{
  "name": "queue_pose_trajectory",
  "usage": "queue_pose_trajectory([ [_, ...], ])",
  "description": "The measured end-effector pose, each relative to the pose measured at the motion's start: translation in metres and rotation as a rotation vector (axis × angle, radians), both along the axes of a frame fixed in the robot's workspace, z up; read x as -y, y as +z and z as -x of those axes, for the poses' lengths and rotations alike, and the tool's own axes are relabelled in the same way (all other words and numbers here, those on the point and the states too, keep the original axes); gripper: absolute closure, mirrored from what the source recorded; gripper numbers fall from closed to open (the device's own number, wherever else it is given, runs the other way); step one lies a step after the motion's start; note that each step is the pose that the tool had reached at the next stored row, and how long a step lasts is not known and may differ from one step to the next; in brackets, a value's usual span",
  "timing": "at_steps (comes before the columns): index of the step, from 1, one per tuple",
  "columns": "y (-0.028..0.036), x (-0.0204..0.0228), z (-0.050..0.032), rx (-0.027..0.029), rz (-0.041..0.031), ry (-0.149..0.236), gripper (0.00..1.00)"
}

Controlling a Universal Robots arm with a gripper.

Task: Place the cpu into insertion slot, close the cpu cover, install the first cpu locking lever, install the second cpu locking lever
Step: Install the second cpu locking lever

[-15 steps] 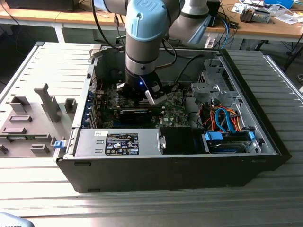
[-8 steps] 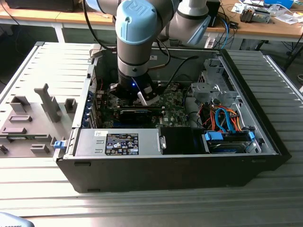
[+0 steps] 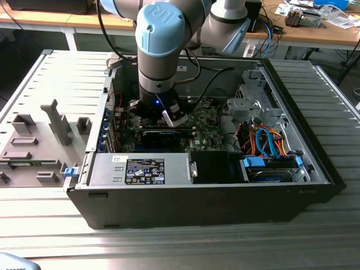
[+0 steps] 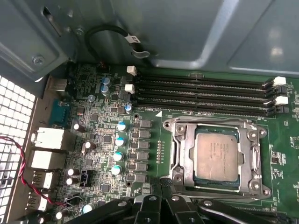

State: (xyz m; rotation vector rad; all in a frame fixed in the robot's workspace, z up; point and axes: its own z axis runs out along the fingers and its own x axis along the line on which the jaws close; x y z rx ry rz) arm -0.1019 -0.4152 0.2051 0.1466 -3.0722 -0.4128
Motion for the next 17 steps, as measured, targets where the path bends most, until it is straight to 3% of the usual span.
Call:
queue_pose_trajectory([
  [2,-0.0009,0.0,0.0,0.0001,-0.0039,0.003,0.89],
  [9,-0.0076,-0.0005,-0.0002,0.0006,-0.0047,0.009,0.89],
  [15,-0.0071,-0.002,-0.0009,0.0,-0.0021,0.016,0.89],
  [17,-0.0059,-0.0045,-0.0009,0.0,-0.0015,0.017,0.89],
])
